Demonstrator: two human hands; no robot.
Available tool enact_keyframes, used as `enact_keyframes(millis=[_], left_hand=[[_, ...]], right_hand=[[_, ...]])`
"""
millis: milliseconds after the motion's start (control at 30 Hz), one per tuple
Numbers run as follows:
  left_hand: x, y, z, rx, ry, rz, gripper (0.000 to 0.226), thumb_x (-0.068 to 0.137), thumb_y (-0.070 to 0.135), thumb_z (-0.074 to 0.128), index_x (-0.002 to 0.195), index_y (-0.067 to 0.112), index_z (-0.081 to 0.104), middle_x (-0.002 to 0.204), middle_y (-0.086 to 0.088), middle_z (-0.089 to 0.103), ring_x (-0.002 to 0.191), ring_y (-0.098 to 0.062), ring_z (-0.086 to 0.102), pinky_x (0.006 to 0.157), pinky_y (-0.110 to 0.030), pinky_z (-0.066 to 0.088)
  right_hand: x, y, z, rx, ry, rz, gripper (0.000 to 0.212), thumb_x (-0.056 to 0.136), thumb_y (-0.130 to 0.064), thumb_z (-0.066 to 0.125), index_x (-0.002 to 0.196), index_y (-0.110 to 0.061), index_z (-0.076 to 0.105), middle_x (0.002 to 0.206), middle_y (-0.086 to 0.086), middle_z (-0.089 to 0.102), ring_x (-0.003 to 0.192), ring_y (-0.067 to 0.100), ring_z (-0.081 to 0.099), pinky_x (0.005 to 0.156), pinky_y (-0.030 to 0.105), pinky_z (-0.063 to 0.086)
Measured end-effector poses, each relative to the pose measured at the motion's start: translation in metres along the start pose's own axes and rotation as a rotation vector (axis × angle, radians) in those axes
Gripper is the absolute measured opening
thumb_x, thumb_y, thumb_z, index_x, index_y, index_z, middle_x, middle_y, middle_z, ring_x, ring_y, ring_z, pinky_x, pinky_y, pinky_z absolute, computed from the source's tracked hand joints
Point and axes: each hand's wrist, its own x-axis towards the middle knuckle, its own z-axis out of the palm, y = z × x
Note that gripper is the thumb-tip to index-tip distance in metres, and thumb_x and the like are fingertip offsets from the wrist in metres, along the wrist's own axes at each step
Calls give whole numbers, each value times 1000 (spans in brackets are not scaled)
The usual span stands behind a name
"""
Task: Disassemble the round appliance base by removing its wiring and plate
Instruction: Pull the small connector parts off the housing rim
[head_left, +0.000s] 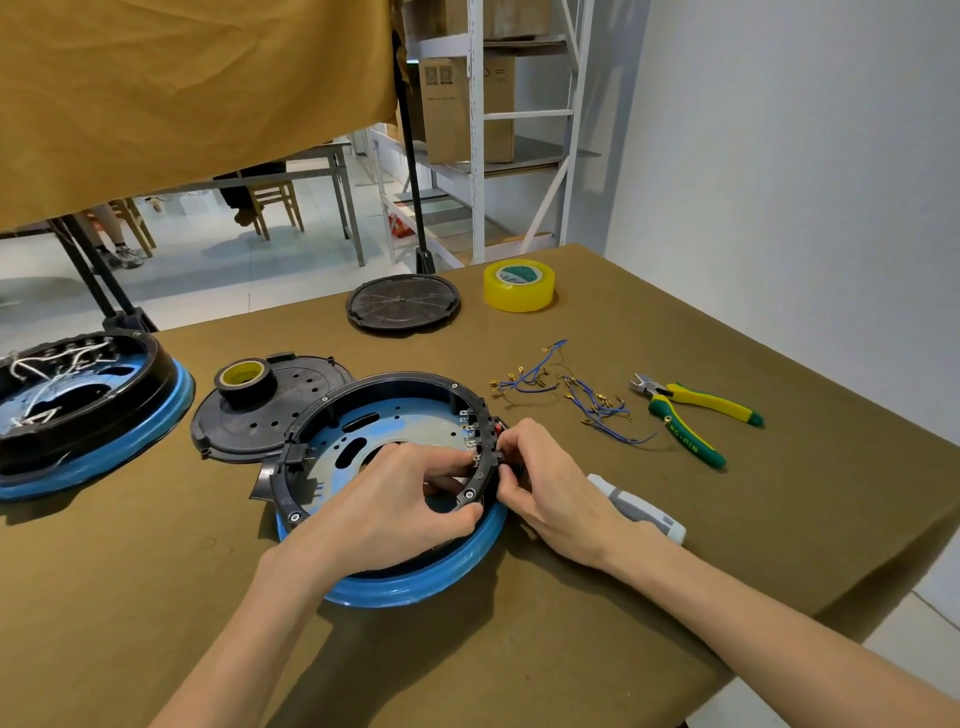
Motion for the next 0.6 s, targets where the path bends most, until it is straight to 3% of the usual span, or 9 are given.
enact_keyframes(millis=[167, 233, 333, 433, 533, 600], left_hand=[[-3, 0, -2, 50, 126, -65, 59, 77, 52, 76, 133, 34, 64, 110, 25, 70, 98, 12, 66, 89, -18, 57], [-4, 3, -8, 37, 64, -80, 52, 79, 45, 78, 129, 40, 64, 112, 27, 69, 101, 11, 66, 91, -18, 57], [-11, 3, -27, 56, -125, -122, 52, 84, 33, 78, 127, 54, 57, 109, 46, 63, 108, 17, 61, 91, -3, 48], [-23, 3, -31, 90, -168, -177, 54, 89, 26, 74, 127, 57, 53, 107, 54, 57, 109, 22, 57, 91, 0, 45], [-21, 13, -10, 164, 45, -236, 39, 85, 53, 73, 122, 43, 64, 107, 30, 67, 99, 8, 65, 90, -22, 58], [-14, 19, 6, 281, 236, -265, 46, 80, 69, 69, 109, 35, 69, 98, 22, 67, 89, 1, 65, 80, -26, 58]], right_hand=[[-7, 1, -9, -51, 76, 68, 18, 99, -27, 62, 115, -21, 63, 111, -12, 46, 105, 2, 50, 86, 13, 43], [-7, -1, -13, -58, 37, 93, 15, 98, -27, 64, 112, -22, 68, 109, -13, 48, 104, 1, 49, 86, 13, 39], [-9, -9, -16, -6, -85, 58, 15, 98, -25, 64, 110, -23, 72, 107, -15, 53, 104, 3, 53, 89, 18, 45], [-9, -18, -18, 64, -96, 60, 10, 96, -22, 66, 103, -22, 74, 102, -13, 59, 94, 8, 60, 81, 25, 51], [-4, -26, -15, 3, -75, 26, 4, 93, -21, 66, 97, -22, 68, 93, -11, 62, 85, 9, 59, 75, 32, 53], [-2, -27, -13, 20, -81, 25, 6, 92, -18, 67, 96, -22, 64, 89, -11, 63, 81, 8, 58, 70, 30, 53]])
